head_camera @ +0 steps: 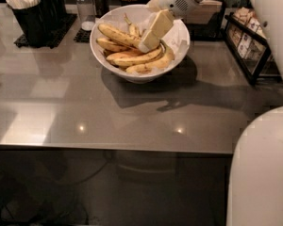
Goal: Pick banana from white bowl
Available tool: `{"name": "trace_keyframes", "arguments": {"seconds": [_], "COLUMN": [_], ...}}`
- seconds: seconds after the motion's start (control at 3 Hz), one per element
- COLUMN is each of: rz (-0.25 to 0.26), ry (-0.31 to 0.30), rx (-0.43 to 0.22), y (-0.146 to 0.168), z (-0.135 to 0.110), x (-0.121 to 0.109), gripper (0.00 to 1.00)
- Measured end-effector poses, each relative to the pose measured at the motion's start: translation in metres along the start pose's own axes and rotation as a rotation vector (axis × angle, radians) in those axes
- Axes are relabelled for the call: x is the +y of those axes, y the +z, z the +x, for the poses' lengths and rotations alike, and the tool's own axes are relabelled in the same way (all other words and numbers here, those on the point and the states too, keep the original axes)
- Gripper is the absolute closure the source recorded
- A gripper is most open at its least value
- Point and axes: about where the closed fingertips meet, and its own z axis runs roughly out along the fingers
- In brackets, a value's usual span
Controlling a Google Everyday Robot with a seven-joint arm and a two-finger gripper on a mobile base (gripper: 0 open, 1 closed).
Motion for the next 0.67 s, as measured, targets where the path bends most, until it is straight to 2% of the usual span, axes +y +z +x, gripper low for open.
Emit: {"name": "trace_keyframes", "arguments": {"seconds": [0.33, 0.67], "rz": [-0.025, -0.015], "ry": [0.032, 0.057], "rx": [-0.01, 0.008], "y": [0.026, 0.044], "z": [0.0, 0.002], "x": [-0.009, -0.017], "gripper": [0.0, 0.0]}}
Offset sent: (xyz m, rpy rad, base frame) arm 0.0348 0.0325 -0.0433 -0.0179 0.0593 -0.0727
